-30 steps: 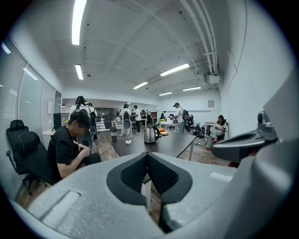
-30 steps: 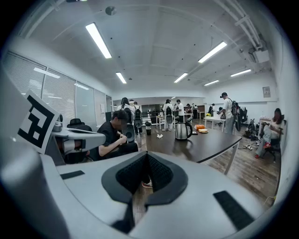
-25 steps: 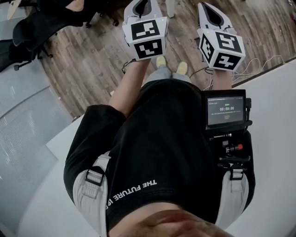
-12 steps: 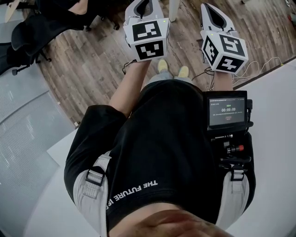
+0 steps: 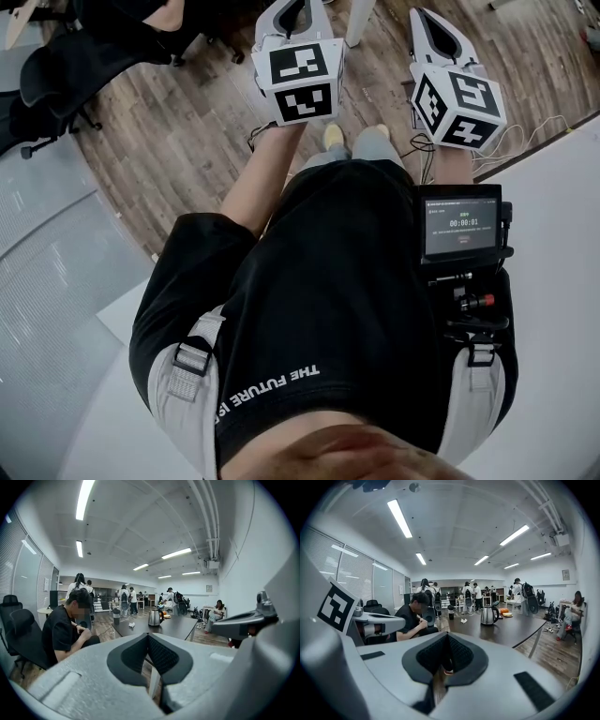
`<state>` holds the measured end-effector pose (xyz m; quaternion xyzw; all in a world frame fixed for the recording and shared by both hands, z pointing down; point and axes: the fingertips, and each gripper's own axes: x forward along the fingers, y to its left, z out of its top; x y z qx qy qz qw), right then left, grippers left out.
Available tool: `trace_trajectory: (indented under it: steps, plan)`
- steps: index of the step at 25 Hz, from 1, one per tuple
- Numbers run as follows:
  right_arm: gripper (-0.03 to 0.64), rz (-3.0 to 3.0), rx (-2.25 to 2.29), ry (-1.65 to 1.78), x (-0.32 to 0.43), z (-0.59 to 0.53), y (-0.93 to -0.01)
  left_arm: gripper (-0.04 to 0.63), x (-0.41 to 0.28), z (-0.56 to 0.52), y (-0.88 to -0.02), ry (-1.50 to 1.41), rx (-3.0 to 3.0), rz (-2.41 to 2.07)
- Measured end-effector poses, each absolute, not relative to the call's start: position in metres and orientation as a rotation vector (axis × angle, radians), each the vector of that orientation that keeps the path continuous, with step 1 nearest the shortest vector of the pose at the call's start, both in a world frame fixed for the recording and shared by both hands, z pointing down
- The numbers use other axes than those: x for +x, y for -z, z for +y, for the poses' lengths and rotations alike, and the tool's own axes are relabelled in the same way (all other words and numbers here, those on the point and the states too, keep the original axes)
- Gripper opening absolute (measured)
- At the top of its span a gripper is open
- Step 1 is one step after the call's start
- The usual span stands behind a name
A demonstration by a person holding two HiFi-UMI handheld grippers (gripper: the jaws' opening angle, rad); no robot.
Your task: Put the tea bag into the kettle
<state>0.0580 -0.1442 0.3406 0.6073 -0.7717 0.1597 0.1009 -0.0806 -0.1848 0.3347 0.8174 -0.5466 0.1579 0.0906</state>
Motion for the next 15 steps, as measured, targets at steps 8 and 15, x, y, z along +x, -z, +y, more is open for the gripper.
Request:
trace_trajectory:
  steps: [8, 15]
  plan:
    - [0.005, -2.287, 1.804, -0.456, 0.061, -0.145, -0.337, 0.005, -0.073, -0.188, -0.331, -0.45, 2.461, -1.612]
    - [0.005, -2.31, 1.818, -0.44, 0.063, -0.147, -0.329, 0.005, -0.071, -0.19, -0.324, -0.437, 2.487, -1.613]
